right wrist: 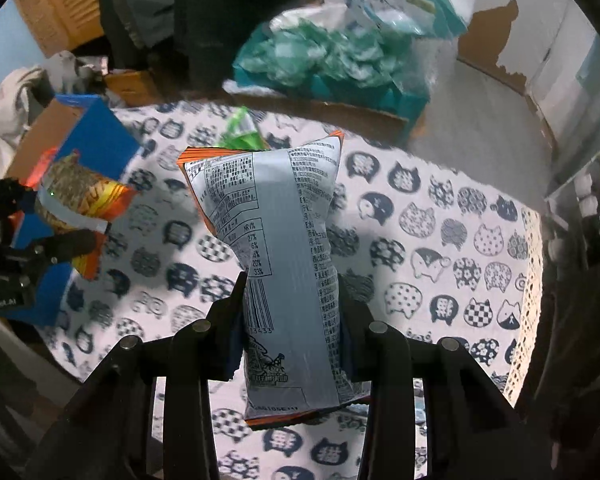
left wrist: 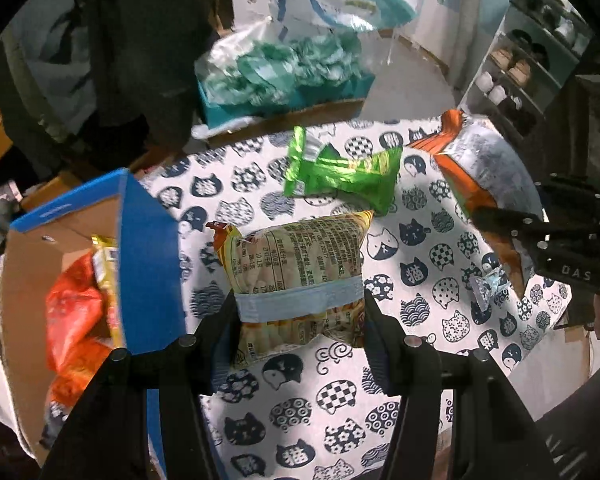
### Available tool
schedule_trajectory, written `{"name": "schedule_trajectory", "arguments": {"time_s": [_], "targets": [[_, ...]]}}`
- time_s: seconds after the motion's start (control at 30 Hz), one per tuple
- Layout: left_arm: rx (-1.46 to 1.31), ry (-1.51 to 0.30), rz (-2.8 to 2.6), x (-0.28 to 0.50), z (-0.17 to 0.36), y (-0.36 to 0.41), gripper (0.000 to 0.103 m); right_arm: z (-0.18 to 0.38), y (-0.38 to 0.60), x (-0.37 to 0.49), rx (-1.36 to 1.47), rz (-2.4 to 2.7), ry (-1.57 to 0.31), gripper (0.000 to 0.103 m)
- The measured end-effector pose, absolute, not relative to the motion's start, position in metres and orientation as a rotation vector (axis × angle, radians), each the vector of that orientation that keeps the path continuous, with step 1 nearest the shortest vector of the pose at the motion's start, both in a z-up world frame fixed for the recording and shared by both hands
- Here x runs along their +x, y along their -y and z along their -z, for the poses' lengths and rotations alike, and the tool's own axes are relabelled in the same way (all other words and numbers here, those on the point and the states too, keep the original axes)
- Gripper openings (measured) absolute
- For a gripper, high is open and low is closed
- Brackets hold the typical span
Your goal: Organize snacks
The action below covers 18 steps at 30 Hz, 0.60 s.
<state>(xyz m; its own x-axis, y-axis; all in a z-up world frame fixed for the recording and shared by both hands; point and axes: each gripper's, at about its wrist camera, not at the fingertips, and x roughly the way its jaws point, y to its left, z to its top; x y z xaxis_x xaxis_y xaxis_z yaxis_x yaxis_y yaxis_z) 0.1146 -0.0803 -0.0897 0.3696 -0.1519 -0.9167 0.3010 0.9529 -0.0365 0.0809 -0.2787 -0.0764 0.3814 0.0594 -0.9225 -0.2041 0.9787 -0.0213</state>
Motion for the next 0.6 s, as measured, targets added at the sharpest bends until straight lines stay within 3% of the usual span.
{"name": "schedule_trajectory", "arguments": {"time_s": [0.6], "targets": [[0.147, -1.033, 0.203, 0.079, 0.043, 0.025, 0.057, 0.047, 0.195, 0.086, -0.162, -0.316, -1.107, 0.036]]}}
